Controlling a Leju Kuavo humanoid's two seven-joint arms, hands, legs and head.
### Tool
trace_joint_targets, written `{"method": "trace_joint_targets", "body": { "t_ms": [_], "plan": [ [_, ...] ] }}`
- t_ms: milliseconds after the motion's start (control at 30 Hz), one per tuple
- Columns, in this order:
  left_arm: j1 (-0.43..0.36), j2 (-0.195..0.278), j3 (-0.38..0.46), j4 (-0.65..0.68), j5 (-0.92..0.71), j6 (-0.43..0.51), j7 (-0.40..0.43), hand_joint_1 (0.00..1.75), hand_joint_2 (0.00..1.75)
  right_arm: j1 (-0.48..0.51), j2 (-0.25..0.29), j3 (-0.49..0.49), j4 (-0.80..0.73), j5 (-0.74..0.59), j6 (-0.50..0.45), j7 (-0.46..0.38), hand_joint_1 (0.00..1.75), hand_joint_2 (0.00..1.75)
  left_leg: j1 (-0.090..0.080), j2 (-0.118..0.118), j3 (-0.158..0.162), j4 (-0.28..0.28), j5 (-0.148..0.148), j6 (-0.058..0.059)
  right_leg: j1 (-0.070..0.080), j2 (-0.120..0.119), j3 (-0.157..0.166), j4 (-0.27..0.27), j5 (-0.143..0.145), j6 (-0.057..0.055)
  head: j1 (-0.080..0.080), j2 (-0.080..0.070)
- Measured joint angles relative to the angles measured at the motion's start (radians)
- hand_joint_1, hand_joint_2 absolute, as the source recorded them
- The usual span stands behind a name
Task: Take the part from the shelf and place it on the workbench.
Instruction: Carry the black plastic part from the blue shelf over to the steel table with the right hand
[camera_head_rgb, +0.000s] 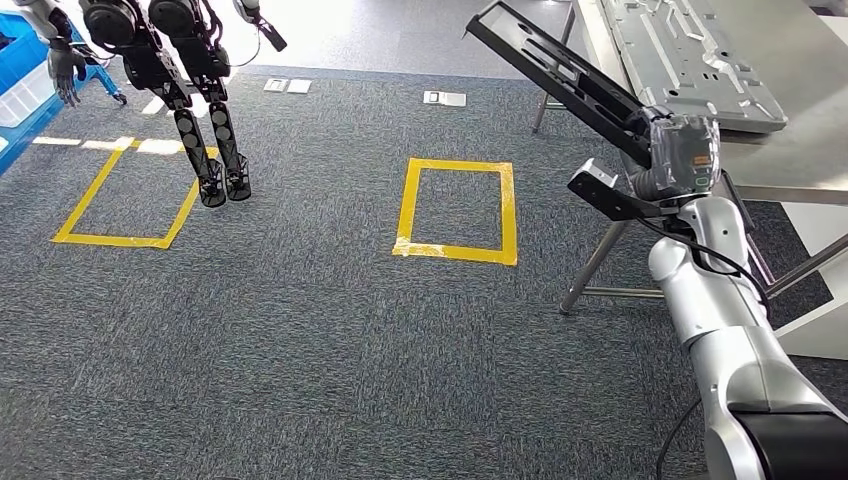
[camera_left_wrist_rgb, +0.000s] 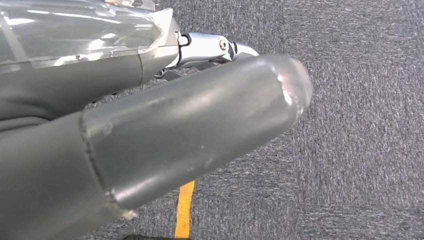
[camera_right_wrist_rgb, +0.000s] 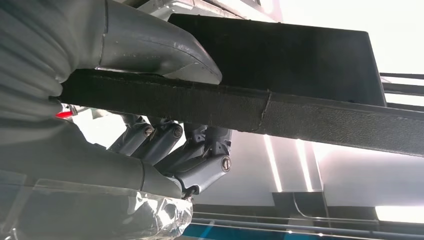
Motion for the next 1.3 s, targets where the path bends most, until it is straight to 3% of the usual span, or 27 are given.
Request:
{"method": "trace_joint_targets", "body": {
  "t_ms": [800,1067,1300],
  "plan": [
    [0.0,0.0,0.007,0.0,-0.007,0.006,0.0,0.0,0.0,0.0,0.019,-0.021,-0.003,-0.019,0.02,-0.01,1.73,1.75,0.0,0.0,-0.003,0.002,0.0,0.0,0.0,0.0,-0.003,0.004,0.0,0.0,0.0,0.0],
    [0.0,0.0,0.008,0.0,-0.008,0.01,0.0,0.0,0.0,0.0,0.022,-0.025,-0.003,-0.012,0.018,-0.019,1.73,1.75,0.0,-0.001,-0.023,0.02,-0.001,0.0,0.0,0.0,-0.025,0.022,-0.001,0.0,0.0,0.0],
    [0.0,0.0,0.008,0.0,-0.009,0.01,0.0,0.0,0.0,0.0,0.022,-0.025,-0.003,-0.011,0.018,-0.02,1.73,1.75,0.0,-0.001,-0.062,0.06,-0.008,0.0,0.0,0.0,-0.063,0.06,-0.006,0.005,0.0,0.0]
  ]
}}
